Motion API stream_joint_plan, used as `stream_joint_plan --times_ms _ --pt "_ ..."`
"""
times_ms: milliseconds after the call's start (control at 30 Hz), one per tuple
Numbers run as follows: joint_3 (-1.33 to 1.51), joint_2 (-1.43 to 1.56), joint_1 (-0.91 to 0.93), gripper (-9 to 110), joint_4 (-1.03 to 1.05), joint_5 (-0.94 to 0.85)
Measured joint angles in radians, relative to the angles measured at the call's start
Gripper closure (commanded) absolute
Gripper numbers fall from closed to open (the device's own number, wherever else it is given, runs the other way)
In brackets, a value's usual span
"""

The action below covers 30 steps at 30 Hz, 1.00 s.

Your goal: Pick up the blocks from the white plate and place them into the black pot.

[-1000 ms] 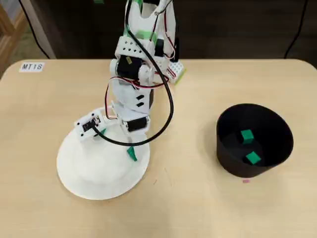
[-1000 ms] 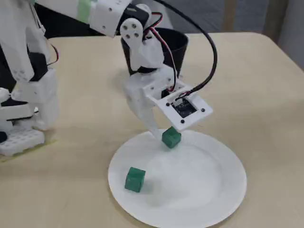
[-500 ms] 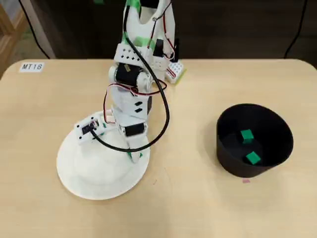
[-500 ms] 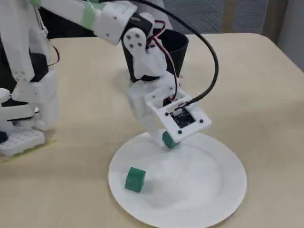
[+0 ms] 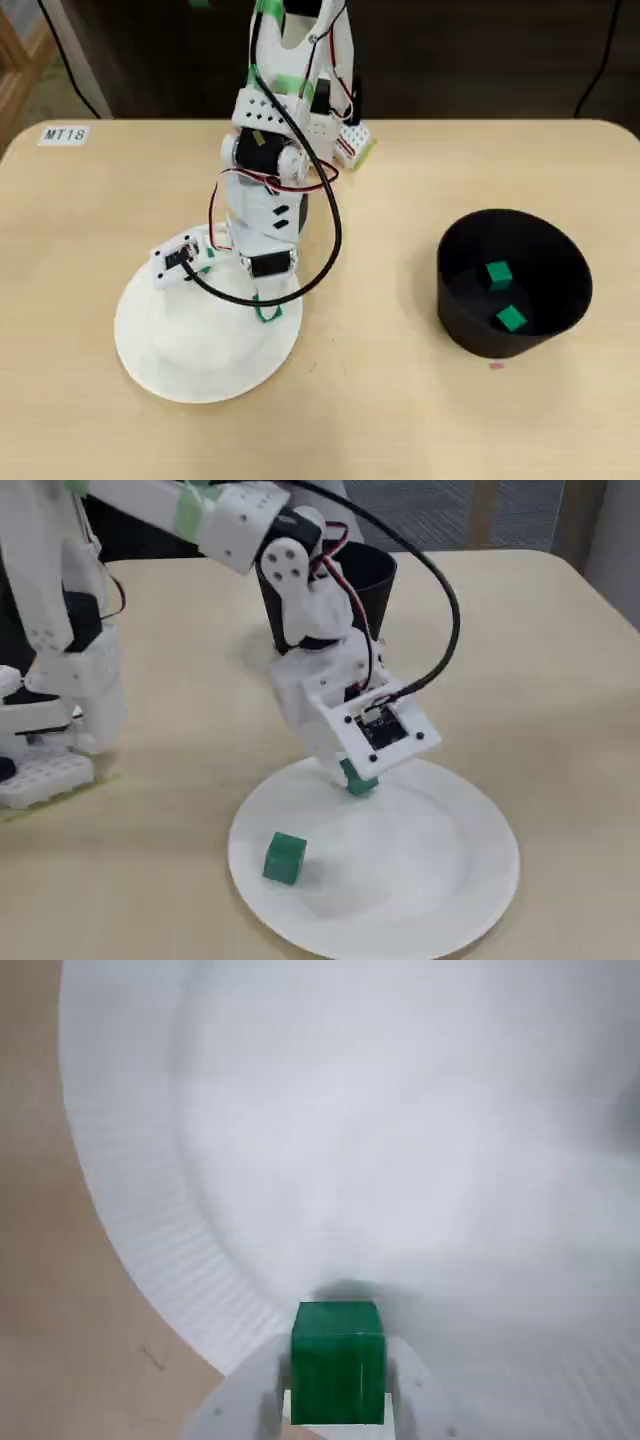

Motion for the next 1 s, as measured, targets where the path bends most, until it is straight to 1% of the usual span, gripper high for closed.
stream_joint_plan --times_ms 233,367,467,600,767,867,1000 --pt "0.003 0.316 -0.037 104 -0.081 0.206" --pt "0.003 0.474 -0.121 104 -0.095 0.336" --pt "0.003 0.532 -0.219 104 -0.071 0.419" --pt "-0.023 0.563 -0.39 104 -0.012 0.538" --pt "-0.028 0.558 -0.609 104 0.011 0.672" --pt "-0.041 0.502 -0.709 104 0.011 0.709" --pt "-0.114 0.371 -0.798 104 0.025 0.713"
